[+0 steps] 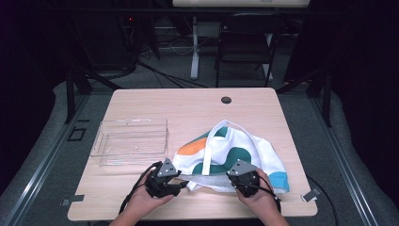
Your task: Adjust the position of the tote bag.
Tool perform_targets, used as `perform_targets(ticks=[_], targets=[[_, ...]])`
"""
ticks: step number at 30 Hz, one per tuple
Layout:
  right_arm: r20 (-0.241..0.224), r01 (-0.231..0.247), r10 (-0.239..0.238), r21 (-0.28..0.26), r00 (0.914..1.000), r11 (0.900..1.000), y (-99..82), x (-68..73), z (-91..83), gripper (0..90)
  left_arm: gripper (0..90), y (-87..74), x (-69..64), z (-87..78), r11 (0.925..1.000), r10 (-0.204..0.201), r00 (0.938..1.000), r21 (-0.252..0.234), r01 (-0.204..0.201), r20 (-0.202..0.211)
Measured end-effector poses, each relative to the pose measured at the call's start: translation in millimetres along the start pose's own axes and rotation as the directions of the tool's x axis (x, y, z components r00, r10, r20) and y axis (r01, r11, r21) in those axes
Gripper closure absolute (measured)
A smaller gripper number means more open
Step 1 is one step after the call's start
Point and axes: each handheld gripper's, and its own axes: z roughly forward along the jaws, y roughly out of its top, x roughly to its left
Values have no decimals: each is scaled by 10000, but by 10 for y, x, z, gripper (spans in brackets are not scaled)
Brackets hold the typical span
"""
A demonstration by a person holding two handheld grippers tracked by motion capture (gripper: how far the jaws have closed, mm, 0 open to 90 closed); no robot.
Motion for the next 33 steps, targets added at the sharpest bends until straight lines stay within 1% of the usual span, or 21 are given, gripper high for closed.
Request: perform_targets(ticks=[1,4,5,6,10,11,14,16,20,21,24,27,29,31,32,33], targets=[[12,-8,8,-50,10000,10000,3,5,-9,879,523,5,-9,1,9999,123,9999,-47,-123,-27],[52,-19,20,-149,10000,9999,9,12,-27,880,519,10,-21,4,9999,156,9999,-52,-156,-56],[87,-56,58,-257,9999,9997,12,14,-38,881,517,20,-22,2,9997,227,9997,18,-226,-70],[114,-77,80,-249,9999,9997,14,17,-45,881,516,22,-22,2,9997,255,9996,2,-255,-119],[132,-108,112,-366,9998,9993,16,14,-62,882,516,34,-14,-9,9997,249,9994,-79,-251,-223],[130,-157,163,-425,9998,9990,18,14,-75,882,517,43,-6,-12,9996,193,9994,-185,-198,-288],[137,-178,184,-459,9997,9988,22,10,-86,882,516,62,1,-14,9997,179,9995,-141,-182,-274],[103,-236,242,-561,9997,9981,24,5,-94,882,516,95,-7,-18,9993,324,9987,-156,-330,-399],[127,-253,262,-624,9996,9977,24,6,-102,882,492,155,-11,-19,9989,354,9980,-305,-370,-517],[127,-253,262,-624,9996,9977,24,6,-102,882,487,155,-11,-19,9989,354,9980,-305,-370,-517],[145,-288,298,-667,9994,9974,30,7,-105,882,483,194,-26,5,9986,517,9970,-30,-520,-577],[159,-337,350,-748,9993,9966,37,6,-114,882,484,251,-53,16,9977,680,9952,-15,-683,-711],[179,-345,359,-733,9992,9967,40,6,-122,882,485,292,-65,27,9976,678,9955,-74,-685,-666],[172,-322,335,-739,9993,9967,41,3,-124,882,486,323,-69,45,9976,695,9964,-23,-697,-492],[163,-332,344,-725,9993,9968,41,3,-128,882,486,328,-74,53,9980,628,9972,-31,-629,-409],[163,-332,344,-725,9993,9968,41,3,-128,882,487,328,-74,53,9980,628,9972,-31,-629,-409]])
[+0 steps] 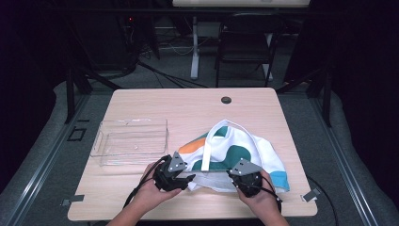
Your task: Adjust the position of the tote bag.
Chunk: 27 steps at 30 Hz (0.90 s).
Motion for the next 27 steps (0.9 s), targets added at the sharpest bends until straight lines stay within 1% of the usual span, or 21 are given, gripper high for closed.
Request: perform_targets(ticks=[2,6,8,10,11,12,16,17,20,21,22,24,27], targets=[[-29,-15,14,-63,10000,10000,2,-4,-4,882,494,13,-5,19,10000,76,10000,37,-76,-61],[-35,-82,82,-157,10000,9998,4,-8,-7,882,505,21,-13,60,10000,-5,9999,96,6,-140],[-45,-84,84,-148,10000,9999,5,-8,-9,882,505,26,-10,74,9999,101,9997,140,-98,-231],[-44,-133,132,-184,9999,9997,5,-10,-9,882,511,25,-8,92,9999,34,9997,141,-30,-244],[-36,-154,153,-203,9999,9997,5,-11,-11,882,522,24,-6,100,9999,31,9995,149,-26,-315],[-122,-218,215,-261,9997,9994,6,-14,-13,882,540,22,-2,111,9998,50,9994,200,-43,-340],[-131,-219,216,-256,9997,9994,8,-15,-17,882,572,20,-4,127,9998,81,9988,175,-73,-475],[-116,-229,226,-297,9997,9993,8,-15,-17,883,580,18,-7,135,9998,136,9983,166,-127,-565],[-134,-247,243,-316,9996,9992,7,-15,-16,882,591,15,-11,144,9998,119,9981,179,-108,-606],[-120,-273,269,-344,9996,9990,7,-16,-15,882,615,13,-14,149,9998,119,9978,160,-109,-658],[-120,-273,269,-344,9996,9990,7,-16,-15,882,615,11,-15,152,9998,119,9976,147,-109,-677],[-121,-280,276,-338,9995,9990,8,-16,-15,883,646,10,-14,158,9998,133,9971,142,-122,-752],[-180,-238,233,-287,9996,9993,7,-21,-13,882,664,10,-9,162,9998,120,9973,153,-109,-724]])
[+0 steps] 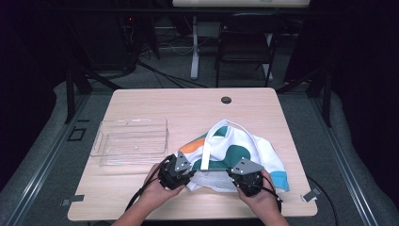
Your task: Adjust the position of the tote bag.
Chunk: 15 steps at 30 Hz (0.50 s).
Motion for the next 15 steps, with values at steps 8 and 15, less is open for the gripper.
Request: perform_targets(ticks=[8,15], targets=[[19,27,-27,2,10000,10000,-4,3,9,882,752,11,5,-12,10000,30,9998,19,-30,195],[44,82,-82,31,10000,10000,-3,3,14,881,839,42,-4,-18,9999,103,9999,-21,-102,121]])
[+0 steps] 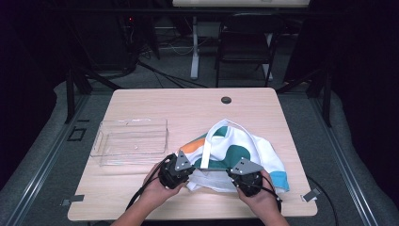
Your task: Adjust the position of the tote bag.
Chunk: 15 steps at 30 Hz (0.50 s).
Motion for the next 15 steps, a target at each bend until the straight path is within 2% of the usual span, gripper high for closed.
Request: perform_targets(ticks=[3,15], targets=[[-32,-22,22,1,10000,10000,-3,-3,2,880,859,7,0,3,9999,93,10000,82,-93,13],[-157,-45,45,-6,9999,10000,-15,-3,13,858,883,9,16,-7,9999,-74,10000,75,74,53]])
